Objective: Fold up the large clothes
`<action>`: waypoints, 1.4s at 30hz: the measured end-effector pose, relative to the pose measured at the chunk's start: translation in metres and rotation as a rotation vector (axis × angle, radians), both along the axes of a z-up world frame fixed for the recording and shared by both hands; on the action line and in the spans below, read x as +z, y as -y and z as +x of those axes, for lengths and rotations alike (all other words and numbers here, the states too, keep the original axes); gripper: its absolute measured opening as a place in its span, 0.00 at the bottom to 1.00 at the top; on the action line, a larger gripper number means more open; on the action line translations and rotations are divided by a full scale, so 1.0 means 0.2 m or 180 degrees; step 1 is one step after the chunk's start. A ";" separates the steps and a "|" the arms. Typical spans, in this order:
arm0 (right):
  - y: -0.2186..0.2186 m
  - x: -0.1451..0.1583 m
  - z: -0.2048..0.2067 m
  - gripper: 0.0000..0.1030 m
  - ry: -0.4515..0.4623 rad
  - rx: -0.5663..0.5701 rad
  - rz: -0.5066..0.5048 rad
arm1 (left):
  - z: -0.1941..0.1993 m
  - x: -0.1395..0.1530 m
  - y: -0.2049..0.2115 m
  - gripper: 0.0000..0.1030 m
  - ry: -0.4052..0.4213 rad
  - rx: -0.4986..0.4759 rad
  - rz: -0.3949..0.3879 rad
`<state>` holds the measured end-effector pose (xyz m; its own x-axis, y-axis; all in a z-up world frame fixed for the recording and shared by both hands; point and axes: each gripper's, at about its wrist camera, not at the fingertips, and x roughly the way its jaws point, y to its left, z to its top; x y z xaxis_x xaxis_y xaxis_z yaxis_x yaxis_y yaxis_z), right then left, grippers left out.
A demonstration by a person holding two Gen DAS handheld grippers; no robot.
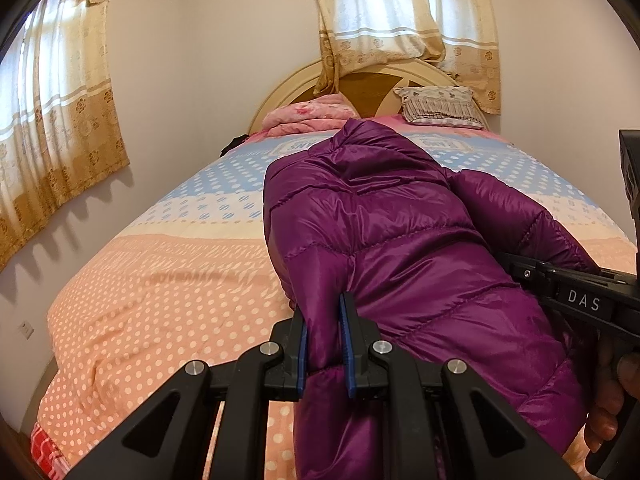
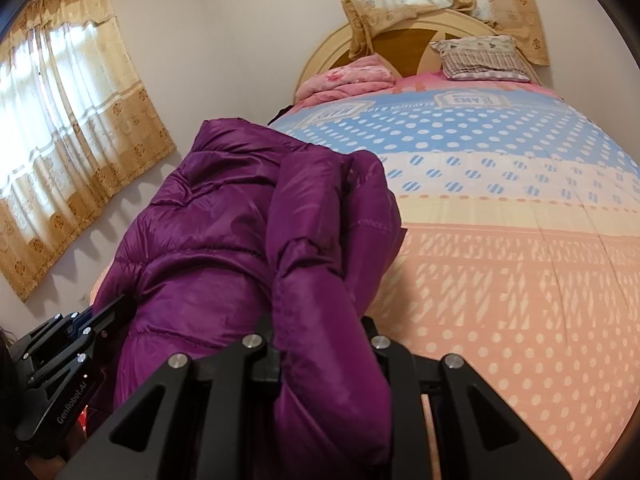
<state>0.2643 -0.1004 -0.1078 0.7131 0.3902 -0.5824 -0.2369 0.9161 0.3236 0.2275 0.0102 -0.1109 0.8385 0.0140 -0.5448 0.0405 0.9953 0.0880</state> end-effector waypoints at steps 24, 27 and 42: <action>-0.13 -0.22 0.03 0.22 -0.0334 0.0088 -0.0130 | 0.04 -0.24 -0.10 0.16 -0.0286 0.0149 -0.0030; -0.14 -0.25 0.04 0.22 -0.0375 0.0067 -0.0170 | 0.05 -0.29 -0.10 0.23 -0.0326 0.0163 -0.0005; -0.15 -0.32 0.02 0.28 -0.0426 -0.0009 -0.0251 | 0.05 -0.39 -0.11 0.48 -0.0236 0.0238 0.0063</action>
<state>0.2683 -0.0701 -0.1717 0.6281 0.3375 -0.7011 -0.1940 0.9405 0.2790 0.2369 0.0323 -0.1885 0.7921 0.0864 -0.6042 -0.0267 0.9939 0.1071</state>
